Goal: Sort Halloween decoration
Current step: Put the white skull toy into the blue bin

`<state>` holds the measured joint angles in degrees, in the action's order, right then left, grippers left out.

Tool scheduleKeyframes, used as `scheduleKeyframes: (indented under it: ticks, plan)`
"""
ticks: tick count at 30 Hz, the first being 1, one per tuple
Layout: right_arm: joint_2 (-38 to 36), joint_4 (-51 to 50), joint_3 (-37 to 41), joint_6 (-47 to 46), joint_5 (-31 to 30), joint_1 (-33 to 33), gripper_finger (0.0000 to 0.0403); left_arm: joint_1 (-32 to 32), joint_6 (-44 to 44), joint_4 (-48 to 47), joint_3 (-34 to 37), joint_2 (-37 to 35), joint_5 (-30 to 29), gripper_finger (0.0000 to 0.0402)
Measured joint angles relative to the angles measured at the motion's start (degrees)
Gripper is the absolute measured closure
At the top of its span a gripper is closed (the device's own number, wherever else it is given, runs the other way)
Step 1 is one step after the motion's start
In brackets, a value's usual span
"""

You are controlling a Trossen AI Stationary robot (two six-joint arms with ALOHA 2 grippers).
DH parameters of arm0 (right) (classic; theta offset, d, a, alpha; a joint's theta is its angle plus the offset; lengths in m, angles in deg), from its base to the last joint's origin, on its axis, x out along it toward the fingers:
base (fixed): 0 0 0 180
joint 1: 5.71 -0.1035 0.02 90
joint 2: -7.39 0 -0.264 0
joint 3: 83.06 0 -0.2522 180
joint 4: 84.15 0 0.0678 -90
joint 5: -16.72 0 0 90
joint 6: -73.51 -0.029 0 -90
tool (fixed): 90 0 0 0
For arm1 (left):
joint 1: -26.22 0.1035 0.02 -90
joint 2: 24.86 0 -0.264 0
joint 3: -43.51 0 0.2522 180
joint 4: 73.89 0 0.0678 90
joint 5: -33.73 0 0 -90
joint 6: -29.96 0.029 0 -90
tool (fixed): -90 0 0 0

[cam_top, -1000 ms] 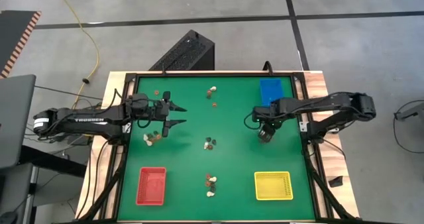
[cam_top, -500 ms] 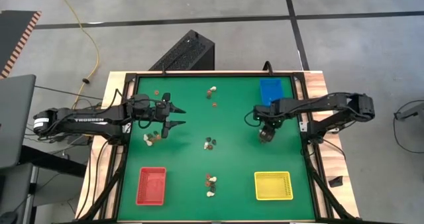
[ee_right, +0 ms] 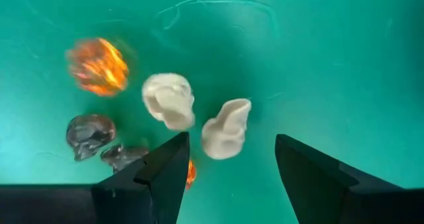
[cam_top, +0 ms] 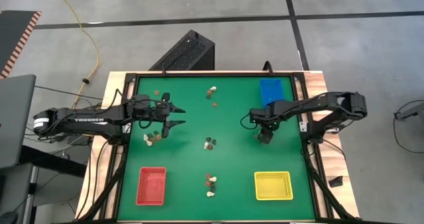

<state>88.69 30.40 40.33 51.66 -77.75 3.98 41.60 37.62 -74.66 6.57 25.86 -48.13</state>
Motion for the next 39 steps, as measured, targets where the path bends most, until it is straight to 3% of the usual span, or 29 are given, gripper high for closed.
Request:
scheduleKeyframes:
  ticks: [12, 28, 35, 39]
  plan:
    - [3.3, 1.9, 0.0, 1.4, 0.0, 0.1, 0.0152, 0.0, -0.1, 0.0, 0.0, 0.0, 0.0, 0.0208]
    - [3.2, 0.2, -1.2, 1.2, 0.0, 0.1, 0.0273, 0.0, -0.2, -0.2, 0.0, 0.0, -0.2, 0.0208]
    - [2.5, -5.9, -6.3, 2.2, -0.2, 0.2, 0.0287, 0.0, -0.2, -0.2, 0.0, 0.0, -0.2, 0.0208]
    - [1.1, -9.3, -10.3, 3.6, -3.5, 0.7, 0.0287, 0.0, -0.2, -0.3, 0.0, 0.0, -0.2, 0.0207]
